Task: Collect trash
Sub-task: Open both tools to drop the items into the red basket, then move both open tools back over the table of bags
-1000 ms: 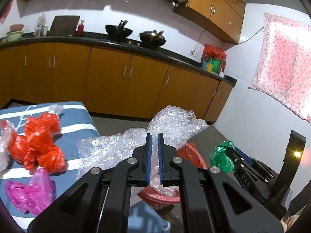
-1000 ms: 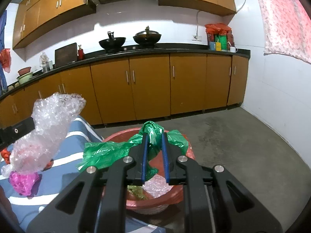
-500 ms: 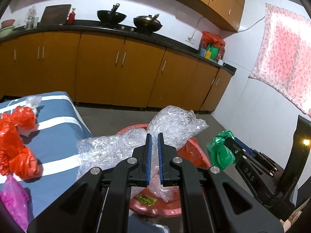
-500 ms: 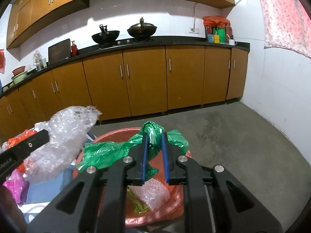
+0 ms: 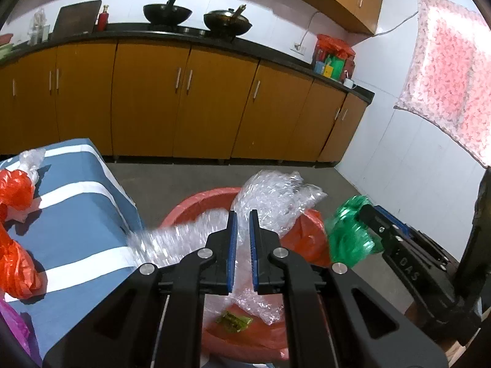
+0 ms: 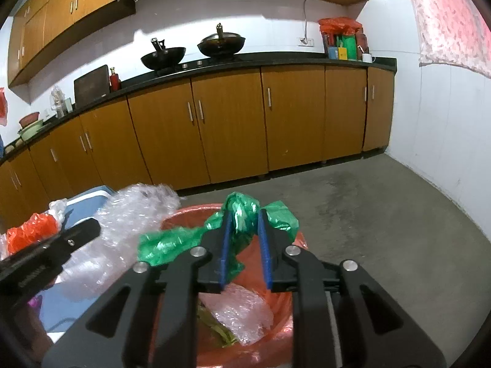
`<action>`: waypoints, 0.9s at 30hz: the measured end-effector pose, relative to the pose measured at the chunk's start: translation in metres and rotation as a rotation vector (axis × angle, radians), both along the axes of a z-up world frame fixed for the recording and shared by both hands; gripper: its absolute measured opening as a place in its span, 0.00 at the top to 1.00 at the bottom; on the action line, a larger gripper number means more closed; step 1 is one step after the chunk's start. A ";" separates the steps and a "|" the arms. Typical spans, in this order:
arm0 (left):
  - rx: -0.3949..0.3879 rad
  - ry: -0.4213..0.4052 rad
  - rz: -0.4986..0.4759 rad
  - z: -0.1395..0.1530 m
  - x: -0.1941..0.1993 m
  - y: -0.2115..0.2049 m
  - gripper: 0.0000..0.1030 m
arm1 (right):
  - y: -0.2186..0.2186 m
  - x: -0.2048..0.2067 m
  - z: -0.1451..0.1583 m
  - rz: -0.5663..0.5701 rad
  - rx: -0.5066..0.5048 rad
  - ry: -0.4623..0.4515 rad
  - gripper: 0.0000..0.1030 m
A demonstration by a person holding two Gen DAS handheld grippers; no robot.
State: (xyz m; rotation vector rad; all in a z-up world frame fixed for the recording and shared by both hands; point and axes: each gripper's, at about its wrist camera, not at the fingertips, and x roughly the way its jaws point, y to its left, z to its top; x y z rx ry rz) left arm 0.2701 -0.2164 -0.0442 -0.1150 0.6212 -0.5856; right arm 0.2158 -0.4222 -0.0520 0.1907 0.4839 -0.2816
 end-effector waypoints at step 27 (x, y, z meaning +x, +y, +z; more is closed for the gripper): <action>0.088 -0.165 0.451 0.036 -0.092 0.200 0.50 | 0.102 -0.035 0.040 0.235 0.017 -0.063 0.57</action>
